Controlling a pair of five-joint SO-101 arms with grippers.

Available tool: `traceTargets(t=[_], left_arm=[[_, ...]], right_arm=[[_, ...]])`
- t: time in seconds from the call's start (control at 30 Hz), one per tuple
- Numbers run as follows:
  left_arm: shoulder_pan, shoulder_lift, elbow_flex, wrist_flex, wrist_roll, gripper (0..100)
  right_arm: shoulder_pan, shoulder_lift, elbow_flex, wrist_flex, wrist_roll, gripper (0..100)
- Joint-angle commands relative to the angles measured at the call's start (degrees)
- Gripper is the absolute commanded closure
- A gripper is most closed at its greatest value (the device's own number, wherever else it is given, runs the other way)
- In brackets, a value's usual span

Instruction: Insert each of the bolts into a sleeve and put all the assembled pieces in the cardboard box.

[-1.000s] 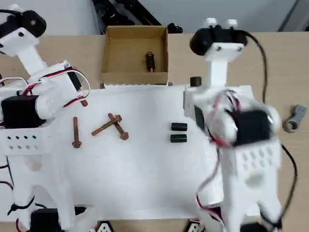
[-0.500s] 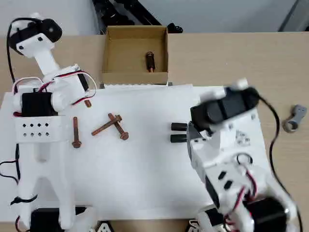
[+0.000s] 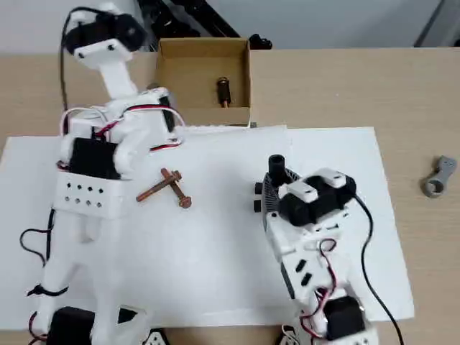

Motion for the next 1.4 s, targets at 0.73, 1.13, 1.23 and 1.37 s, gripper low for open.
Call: traceTargets(t=[0.73,1.13,1.23,1.37], left_arm=[[22.51,-6.07,-10.42,0.09,-8.26,100],[23.03,-15.65,1.1,-4.48,-6.07,100],[25.41,-17.14,3.91,-5.36,-6.15,100],[26.02,-17.58,5.67,-6.51,-6.33,100]], right_arm=[[-7.69,-0.66,7.12,-13.23,0.26,99.4],[-7.69,-0.66,7.47,-16.04,-2.73,99.4],[-7.69,-0.66,7.47,-15.87,-2.73,99.4],[-7.69,-0.66,7.47,-15.78,-2.73,99.4]])
